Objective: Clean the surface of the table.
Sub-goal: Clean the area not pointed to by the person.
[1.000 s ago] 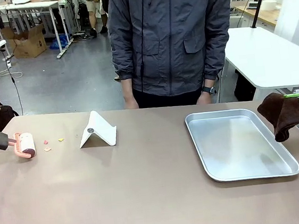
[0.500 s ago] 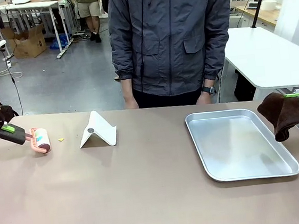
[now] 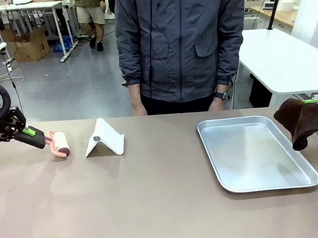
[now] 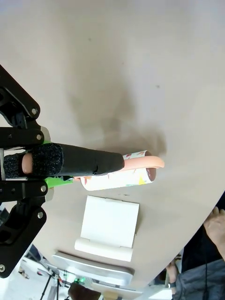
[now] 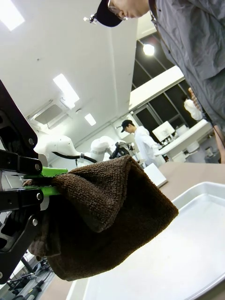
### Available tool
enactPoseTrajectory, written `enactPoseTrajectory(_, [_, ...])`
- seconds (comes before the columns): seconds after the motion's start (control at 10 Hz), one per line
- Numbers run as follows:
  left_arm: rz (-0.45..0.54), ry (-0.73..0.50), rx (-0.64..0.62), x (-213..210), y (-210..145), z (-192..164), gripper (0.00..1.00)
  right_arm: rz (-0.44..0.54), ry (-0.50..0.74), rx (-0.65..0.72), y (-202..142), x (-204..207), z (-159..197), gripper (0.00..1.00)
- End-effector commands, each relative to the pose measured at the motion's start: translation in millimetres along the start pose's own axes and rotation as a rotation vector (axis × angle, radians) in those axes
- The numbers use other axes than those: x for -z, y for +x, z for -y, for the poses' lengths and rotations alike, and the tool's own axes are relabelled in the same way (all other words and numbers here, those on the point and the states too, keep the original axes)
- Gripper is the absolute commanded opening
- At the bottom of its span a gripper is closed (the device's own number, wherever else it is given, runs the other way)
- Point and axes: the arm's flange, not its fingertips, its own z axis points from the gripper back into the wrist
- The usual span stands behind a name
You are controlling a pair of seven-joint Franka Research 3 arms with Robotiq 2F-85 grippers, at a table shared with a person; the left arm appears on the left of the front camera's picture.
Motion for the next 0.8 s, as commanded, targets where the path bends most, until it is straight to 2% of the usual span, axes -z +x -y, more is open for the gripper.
enactPoseTrajectory(0.0, [-0.133, 0.068, 0.017, 45, -17, -3, 0.22, -0.007, 0.016, 0.009, -1, -2, -6, 0.08])
enactPoseTrajectory(0.3, [-0.157, -0.114, 0.096, 43, -19, 13, 0.22, -0.007, 0.016, 0.009, -1, -2, -6, 0.08])
enactPoseTrajectory(0.5, [-0.164, -0.289, 0.164, 10, -25, 14, 0.22, -0.007, 0.016, 0.009, -1, -2, -6, 0.08])
enactPoseTrajectory(0.7, [-0.186, -0.388, 0.207, -34, -39, 9, 0.22, -0.007, 0.016, 0.009, -1, -2, -6, 0.08])
